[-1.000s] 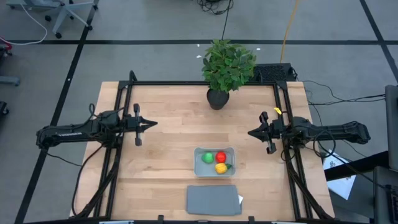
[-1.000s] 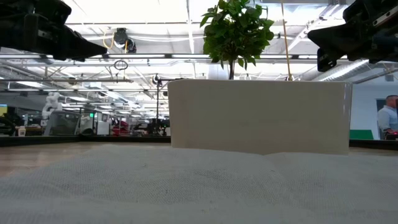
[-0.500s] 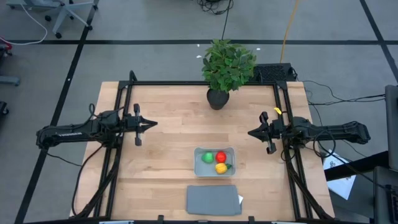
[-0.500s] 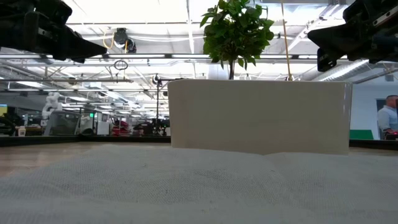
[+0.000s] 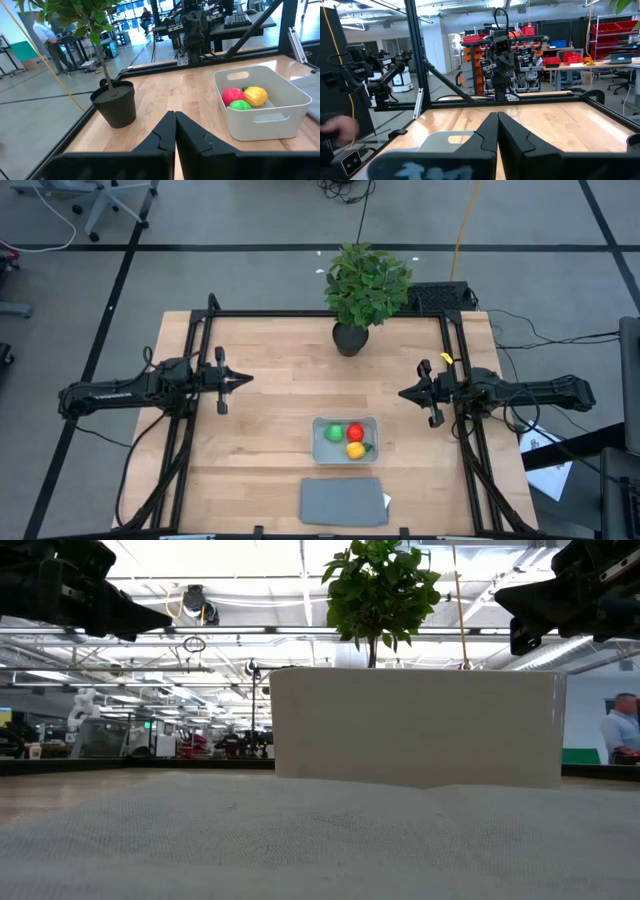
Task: Pick and placing Produce into tupperware
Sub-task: Return to Home Position
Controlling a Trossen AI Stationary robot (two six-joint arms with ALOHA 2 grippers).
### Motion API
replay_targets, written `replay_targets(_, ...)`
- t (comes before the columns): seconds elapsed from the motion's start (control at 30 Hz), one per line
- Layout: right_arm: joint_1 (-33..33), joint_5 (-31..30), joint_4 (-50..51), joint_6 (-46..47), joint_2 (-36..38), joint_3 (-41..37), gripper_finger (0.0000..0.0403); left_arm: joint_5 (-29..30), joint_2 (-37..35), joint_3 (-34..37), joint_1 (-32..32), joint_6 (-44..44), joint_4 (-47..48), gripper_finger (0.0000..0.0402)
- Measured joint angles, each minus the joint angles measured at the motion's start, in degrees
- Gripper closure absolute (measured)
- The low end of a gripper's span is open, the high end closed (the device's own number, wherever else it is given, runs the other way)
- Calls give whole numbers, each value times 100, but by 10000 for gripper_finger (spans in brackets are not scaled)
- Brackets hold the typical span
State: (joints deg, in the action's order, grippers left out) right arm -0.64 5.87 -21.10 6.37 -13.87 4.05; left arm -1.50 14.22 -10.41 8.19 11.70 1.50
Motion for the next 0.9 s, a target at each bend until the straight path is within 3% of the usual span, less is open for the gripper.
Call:
replay_targets(0.3,0,-1,0,0,0,0,403,2,0,-2,0,1,0,369)
replay_targets(0.9,-2,-2,0,0,0,0,403,4,1,-2,0,2,0,371)
